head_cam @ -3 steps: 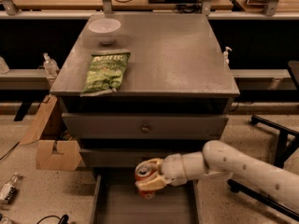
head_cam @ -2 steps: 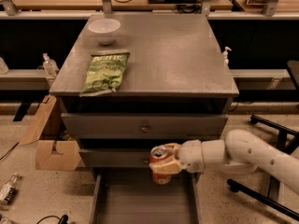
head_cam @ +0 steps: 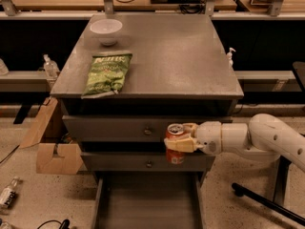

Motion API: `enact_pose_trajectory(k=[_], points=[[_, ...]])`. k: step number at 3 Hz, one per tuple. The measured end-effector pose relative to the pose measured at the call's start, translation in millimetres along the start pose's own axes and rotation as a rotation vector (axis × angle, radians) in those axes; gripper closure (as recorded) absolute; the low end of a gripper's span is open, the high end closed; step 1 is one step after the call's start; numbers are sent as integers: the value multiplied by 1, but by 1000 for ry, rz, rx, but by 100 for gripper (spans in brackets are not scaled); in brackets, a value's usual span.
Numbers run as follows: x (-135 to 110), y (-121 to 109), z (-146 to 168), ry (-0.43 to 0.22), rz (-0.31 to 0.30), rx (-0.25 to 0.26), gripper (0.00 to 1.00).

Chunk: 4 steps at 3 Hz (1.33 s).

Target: Pick coke can from bottom drawer and place on counter

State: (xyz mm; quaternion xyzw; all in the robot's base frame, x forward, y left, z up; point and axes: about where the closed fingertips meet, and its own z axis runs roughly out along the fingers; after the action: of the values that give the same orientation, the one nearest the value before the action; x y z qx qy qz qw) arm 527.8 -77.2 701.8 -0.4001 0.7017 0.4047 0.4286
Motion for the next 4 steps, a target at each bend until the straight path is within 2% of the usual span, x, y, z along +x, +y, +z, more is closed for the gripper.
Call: enact_pose_trajectory(k=[1,2,3,4], points=[[-5,6,1,-3,-8,-5,100],[-39,31,-18,-26,-15,-4,100],[-97,54,-55,-52,-35,41,100],[-166,54,-77,-72,-62,104,100]])
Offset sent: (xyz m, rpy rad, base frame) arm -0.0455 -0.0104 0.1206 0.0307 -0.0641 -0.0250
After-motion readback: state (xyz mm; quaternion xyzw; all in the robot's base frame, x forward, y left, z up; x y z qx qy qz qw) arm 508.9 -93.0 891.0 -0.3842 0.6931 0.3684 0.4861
